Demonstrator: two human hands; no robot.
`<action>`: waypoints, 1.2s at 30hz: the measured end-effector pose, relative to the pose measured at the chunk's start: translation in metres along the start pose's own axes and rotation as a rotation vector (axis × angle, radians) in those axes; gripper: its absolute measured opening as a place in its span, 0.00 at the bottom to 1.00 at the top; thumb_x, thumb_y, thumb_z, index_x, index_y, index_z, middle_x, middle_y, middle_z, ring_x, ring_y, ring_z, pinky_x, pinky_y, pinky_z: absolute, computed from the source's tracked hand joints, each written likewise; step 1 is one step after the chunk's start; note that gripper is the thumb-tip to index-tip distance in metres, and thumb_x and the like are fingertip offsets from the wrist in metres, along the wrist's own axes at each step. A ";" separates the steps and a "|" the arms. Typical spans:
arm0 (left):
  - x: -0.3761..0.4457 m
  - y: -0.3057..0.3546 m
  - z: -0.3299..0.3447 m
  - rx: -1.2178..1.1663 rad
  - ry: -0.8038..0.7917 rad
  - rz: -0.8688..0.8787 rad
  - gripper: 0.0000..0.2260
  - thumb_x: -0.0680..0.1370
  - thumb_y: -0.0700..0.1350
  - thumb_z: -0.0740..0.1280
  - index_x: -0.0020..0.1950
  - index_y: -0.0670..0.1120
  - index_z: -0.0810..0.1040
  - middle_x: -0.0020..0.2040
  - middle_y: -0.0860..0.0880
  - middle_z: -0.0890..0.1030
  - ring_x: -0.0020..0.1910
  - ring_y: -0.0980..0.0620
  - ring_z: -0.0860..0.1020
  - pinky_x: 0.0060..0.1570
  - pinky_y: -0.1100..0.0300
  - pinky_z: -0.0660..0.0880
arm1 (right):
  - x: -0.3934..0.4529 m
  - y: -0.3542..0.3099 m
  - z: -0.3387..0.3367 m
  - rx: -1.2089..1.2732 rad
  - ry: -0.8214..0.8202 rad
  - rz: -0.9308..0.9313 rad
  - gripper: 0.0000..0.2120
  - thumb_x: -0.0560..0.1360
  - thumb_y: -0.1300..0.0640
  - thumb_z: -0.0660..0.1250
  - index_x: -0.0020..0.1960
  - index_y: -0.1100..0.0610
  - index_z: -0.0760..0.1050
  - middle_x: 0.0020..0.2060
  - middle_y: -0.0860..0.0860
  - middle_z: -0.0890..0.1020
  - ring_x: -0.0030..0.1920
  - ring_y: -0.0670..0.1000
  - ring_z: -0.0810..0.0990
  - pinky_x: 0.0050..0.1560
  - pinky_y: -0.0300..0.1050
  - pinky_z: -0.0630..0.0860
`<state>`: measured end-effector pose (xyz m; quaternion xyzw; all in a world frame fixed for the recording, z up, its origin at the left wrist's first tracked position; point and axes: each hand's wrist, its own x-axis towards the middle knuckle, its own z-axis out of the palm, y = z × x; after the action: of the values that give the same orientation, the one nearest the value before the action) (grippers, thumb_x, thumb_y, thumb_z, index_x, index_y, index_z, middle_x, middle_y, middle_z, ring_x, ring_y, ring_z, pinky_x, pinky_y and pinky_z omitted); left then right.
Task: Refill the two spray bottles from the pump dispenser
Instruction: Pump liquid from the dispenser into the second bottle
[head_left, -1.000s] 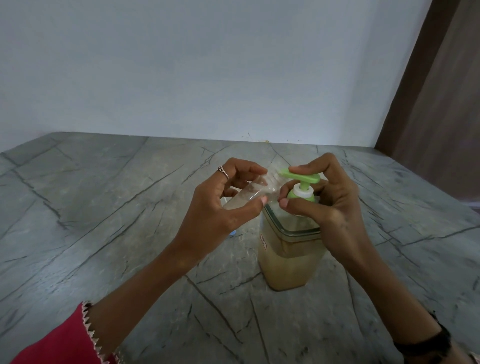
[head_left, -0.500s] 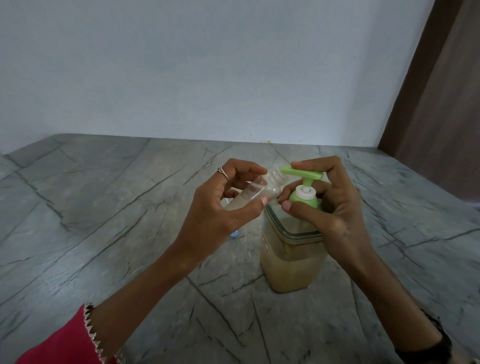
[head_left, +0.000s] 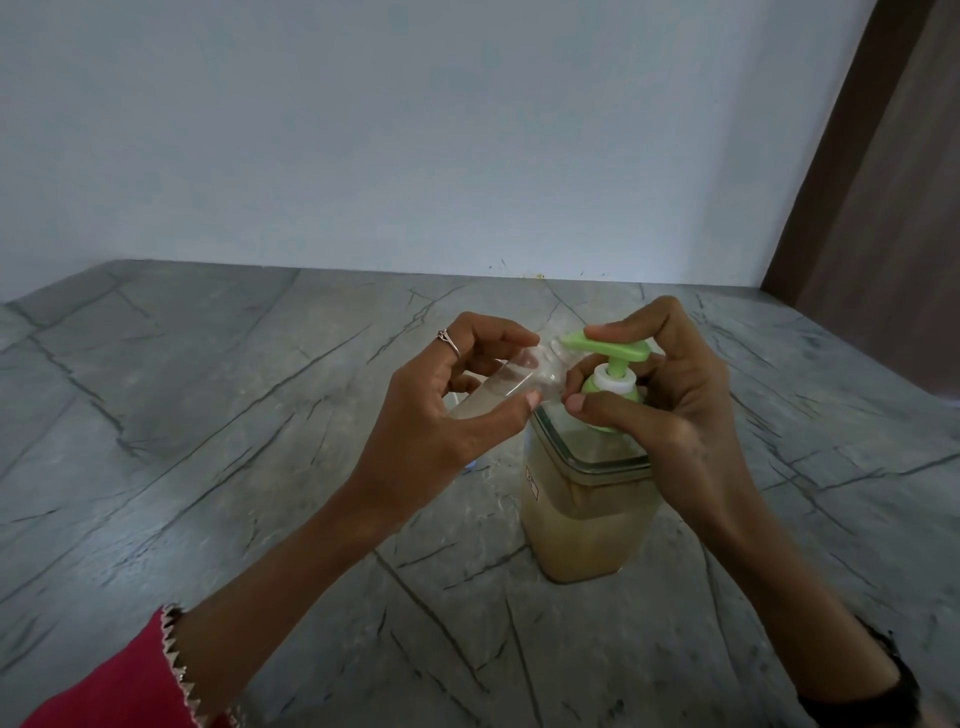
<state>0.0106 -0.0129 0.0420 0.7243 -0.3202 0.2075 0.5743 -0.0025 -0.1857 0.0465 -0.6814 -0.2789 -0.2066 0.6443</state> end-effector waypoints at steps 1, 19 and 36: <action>0.000 0.000 0.000 -0.001 0.004 -0.001 0.13 0.68 0.49 0.68 0.52 0.54 0.75 0.48 0.58 0.81 0.49 0.57 0.80 0.45 0.66 0.74 | -0.001 0.000 0.000 -0.002 -0.002 -0.005 0.16 0.64 0.63 0.72 0.48 0.52 0.72 0.37 0.53 0.83 0.39 0.51 0.82 0.42 0.44 0.79; 0.000 0.000 -0.001 0.007 0.002 0.012 0.12 0.69 0.48 0.68 0.52 0.54 0.74 0.47 0.59 0.80 0.48 0.58 0.80 0.44 0.66 0.74 | 0.003 0.000 0.000 0.033 -0.001 0.000 0.17 0.65 0.71 0.68 0.46 0.52 0.73 0.35 0.57 0.83 0.36 0.51 0.83 0.39 0.42 0.79; 0.000 0.000 0.000 0.014 -0.001 0.023 0.13 0.69 0.48 0.68 0.53 0.53 0.74 0.49 0.59 0.80 0.48 0.58 0.79 0.44 0.67 0.74 | 0.000 0.000 0.001 0.067 -0.011 -0.007 0.16 0.65 0.62 0.70 0.50 0.51 0.73 0.36 0.52 0.83 0.40 0.50 0.83 0.42 0.41 0.79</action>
<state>0.0110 -0.0130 0.0418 0.7248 -0.3272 0.2160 0.5665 -0.0027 -0.1851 0.0465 -0.6597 -0.2917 -0.1956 0.6645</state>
